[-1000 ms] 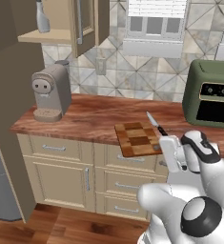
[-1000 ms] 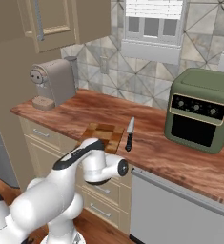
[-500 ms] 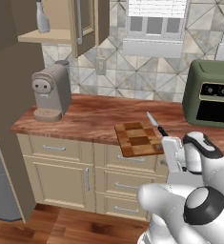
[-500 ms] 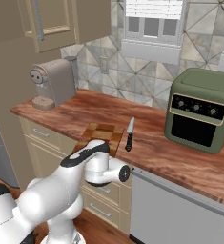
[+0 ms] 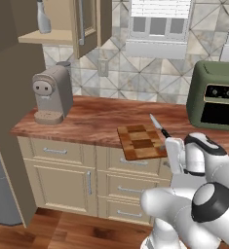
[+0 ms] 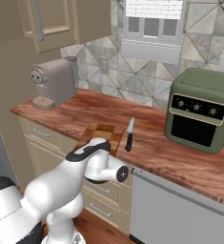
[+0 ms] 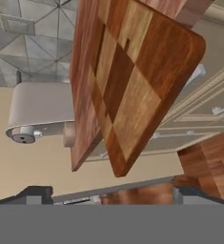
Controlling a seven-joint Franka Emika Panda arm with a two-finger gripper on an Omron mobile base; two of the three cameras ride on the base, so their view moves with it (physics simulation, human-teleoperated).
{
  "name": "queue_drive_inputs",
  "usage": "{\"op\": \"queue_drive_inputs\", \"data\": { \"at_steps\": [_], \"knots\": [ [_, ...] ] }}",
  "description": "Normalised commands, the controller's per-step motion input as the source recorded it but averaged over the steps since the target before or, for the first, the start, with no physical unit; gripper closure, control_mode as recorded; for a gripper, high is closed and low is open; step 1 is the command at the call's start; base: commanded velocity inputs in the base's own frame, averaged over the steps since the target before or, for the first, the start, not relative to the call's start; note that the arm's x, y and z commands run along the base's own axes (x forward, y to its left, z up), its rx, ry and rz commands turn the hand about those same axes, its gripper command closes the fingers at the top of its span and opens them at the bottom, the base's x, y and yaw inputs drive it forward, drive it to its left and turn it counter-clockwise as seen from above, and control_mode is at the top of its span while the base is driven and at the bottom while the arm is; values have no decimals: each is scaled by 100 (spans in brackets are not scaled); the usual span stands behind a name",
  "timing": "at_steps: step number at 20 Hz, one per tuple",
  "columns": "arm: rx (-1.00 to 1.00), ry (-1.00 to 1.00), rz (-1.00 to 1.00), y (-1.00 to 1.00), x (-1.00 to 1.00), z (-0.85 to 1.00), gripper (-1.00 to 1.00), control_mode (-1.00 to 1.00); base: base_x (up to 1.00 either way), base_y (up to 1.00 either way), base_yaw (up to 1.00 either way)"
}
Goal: Move the cutting board and knife to the sink. Then move spray from the cabinet to the counter.
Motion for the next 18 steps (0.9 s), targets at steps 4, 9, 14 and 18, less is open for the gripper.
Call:
{"op": "queue_drive_inputs", "data": {
  "at_steps": [4, 9, 14, 18],
  "knots": [
    [0, 0, -10, 0, 11, -8, -100, -100, 0, 0, 0],
    [0, 0, -9, 0, 13, -15, -100, -100, 0, 0, 0],
    [0, 0, -10, 3, 14, -20, -100, -100, 0, 0, 0],
    [0, 0, -10, 1, 8, -18, -100, -100, 0, 0, 0]
  ]
}}
